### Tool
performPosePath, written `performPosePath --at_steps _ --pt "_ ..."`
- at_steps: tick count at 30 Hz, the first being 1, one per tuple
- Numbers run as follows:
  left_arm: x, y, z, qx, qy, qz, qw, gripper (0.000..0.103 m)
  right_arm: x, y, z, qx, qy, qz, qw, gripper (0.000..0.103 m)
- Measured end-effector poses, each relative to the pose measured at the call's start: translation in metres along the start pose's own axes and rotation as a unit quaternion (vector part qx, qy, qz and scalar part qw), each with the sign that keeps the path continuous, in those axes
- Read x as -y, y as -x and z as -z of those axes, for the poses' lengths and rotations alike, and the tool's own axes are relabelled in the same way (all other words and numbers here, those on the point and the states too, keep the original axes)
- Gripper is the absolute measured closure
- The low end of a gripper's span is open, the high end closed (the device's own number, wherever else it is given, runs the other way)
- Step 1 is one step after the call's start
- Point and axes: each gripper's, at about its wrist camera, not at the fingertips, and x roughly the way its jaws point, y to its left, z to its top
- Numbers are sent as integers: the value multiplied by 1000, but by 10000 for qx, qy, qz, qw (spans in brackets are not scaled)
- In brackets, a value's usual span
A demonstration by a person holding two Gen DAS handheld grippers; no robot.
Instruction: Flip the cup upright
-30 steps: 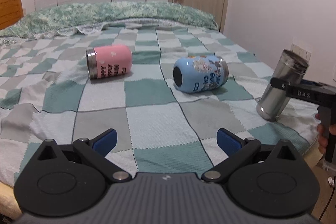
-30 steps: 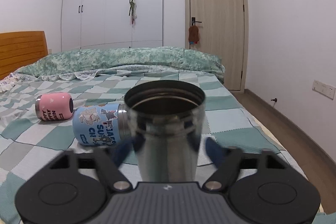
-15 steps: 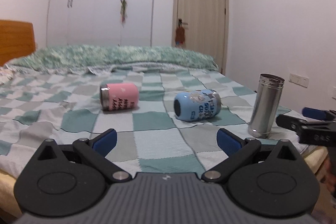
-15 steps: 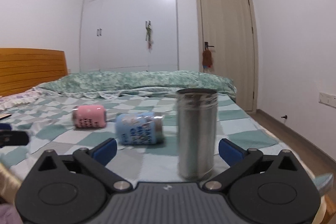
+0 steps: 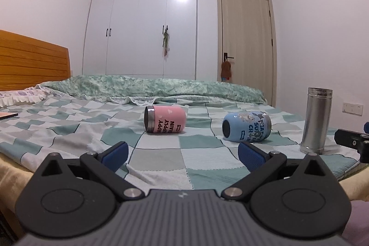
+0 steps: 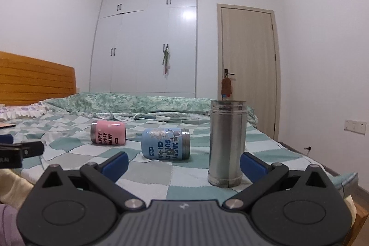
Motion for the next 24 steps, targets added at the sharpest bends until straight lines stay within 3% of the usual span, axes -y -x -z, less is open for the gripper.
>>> performPosePath --at_steps 24 --pt "-3 8 4 138 54 68 9999 0 -3 1 4 92 51 6 9999 0"
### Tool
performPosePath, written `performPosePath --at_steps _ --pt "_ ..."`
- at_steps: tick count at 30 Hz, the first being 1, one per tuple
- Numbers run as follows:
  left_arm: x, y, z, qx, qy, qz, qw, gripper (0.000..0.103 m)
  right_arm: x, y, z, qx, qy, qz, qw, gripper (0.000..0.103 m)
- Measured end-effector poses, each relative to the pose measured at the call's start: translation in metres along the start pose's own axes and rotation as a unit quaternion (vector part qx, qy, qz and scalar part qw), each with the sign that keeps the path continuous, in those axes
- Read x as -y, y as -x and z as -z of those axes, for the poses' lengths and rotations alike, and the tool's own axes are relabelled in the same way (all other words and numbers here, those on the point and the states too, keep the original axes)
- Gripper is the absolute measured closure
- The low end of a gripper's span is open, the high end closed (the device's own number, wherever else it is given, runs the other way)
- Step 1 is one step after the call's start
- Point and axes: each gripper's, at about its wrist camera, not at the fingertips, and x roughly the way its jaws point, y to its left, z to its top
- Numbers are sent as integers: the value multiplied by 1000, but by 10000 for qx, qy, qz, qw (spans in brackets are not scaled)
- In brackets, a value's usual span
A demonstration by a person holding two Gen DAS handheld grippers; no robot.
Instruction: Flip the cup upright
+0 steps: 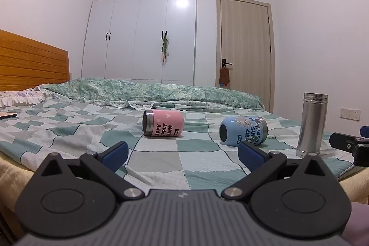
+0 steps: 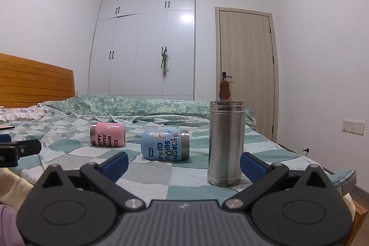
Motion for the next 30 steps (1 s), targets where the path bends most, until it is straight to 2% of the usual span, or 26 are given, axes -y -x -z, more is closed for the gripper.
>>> performPosePath --at_steps 30 --pt "2 1 -1 3 13 26 10000 0 0 0 0 -2 1 0 10000 0"
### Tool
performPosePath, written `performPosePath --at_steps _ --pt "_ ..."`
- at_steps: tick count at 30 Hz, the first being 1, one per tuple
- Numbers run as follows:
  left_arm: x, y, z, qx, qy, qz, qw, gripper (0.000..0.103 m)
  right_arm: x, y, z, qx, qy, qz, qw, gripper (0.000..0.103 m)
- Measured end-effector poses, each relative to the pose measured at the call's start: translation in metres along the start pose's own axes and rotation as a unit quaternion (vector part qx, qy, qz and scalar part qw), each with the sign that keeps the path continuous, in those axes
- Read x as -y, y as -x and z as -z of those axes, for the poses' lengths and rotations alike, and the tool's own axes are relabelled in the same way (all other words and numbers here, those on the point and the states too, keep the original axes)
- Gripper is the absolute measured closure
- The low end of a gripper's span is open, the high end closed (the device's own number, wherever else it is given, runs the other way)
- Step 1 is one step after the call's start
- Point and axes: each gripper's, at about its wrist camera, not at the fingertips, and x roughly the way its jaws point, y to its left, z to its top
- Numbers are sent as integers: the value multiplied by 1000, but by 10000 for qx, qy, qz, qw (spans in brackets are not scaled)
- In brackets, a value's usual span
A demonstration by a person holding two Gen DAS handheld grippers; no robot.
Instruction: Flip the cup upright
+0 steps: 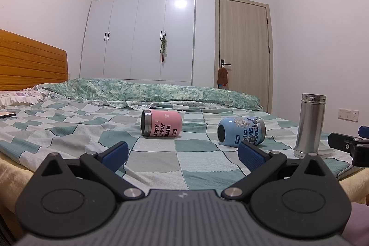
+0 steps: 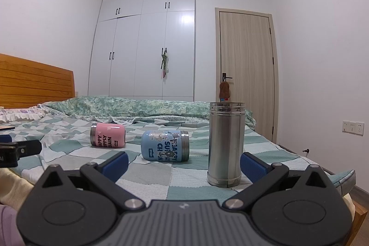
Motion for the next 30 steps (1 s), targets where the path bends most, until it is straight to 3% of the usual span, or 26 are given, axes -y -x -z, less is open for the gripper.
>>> performPosePath --at_steps 30 --pt "2 0 0 10 -11 8 10000 0 0 0 0 3 0 2 10000 0"
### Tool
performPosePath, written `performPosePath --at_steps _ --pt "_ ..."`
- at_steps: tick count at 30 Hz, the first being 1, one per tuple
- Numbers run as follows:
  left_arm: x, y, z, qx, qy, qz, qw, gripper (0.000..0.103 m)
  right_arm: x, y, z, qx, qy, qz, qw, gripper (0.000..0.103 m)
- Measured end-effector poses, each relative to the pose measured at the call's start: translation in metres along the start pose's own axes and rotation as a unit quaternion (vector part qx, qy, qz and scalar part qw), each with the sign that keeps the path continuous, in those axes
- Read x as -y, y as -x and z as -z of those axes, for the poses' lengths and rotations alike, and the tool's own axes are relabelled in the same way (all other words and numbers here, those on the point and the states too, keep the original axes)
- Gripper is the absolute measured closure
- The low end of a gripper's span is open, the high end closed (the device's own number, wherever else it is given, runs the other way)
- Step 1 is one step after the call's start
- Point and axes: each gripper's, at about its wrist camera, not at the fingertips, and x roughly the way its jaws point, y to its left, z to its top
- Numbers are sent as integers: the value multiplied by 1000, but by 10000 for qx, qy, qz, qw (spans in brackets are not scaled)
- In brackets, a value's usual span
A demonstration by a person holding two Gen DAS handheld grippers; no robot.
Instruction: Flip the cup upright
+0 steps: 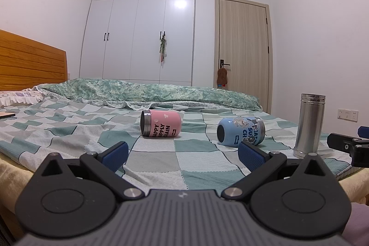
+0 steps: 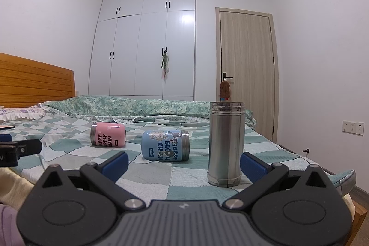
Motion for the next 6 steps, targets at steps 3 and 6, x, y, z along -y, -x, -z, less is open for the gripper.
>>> performPosePath --at_steps 3,6 --pt "1 0 0 10 -3 13 10000 0 0 0 0 0 2 -1 10000 0" --pt "2 0 0 -1 4 22 10000 0 0 0 0 -1 2 -1 10000 0"
